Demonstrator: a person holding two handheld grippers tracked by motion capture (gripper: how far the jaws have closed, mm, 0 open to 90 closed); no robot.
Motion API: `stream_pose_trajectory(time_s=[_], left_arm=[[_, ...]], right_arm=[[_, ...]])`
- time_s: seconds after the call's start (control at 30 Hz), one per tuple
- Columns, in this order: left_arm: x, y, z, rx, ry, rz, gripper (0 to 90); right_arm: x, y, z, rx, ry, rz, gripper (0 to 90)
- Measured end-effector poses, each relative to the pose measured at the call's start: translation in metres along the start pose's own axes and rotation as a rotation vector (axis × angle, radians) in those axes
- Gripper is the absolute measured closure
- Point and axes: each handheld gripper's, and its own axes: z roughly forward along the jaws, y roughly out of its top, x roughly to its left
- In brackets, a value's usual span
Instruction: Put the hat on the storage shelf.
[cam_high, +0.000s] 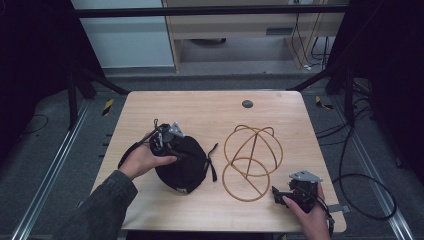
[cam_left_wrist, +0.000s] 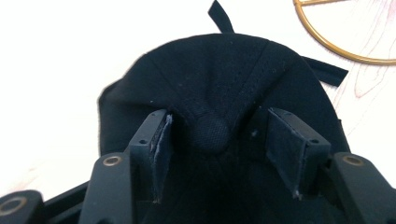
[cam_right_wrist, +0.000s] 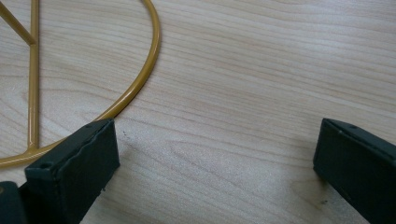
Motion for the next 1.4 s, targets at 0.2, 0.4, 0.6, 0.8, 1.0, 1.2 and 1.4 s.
stream_pose_trajectory(time_s=[0.2,0.4,0.6,0.8,1.0,1.2,1.4], left_arm=[[0.005,0.004,0.001,0.019,-0.005,-0.009,48.9],[0.005,0.007,0.000,0.058,-0.025,0.002,66.5],[0.006,0.005,-0.005,0.033,-0.044,-0.008,73.1],[0.008,-0.004,-0.033,-0.031,-0.014,-0.012,73.4],[0.001,-0.013,-0.056,-0.084,0.008,-0.013,73.5],[-0.008,-0.020,-0.076,-0.135,0.008,0.017,73.6],[-0.014,-0.024,-0.089,-0.178,0.013,0.027,73.6]], right_arm=[[0.000,0.000,0.000,0.000,0.000,-0.001,0.4],[0.000,0.000,0.000,0.000,0.000,0.000,0.4],[0.000,0.000,0.000,0.001,0.003,0.002,0.4],[0.000,0.001,0.000,0.001,0.000,0.010,0.4],[0.000,0.002,0.002,0.000,-0.015,0.020,0.4],[0.000,0.002,0.002,0.000,-0.016,0.022,0.4],[-0.001,0.003,0.003,-0.001,-0.021,0.025,0.4]])
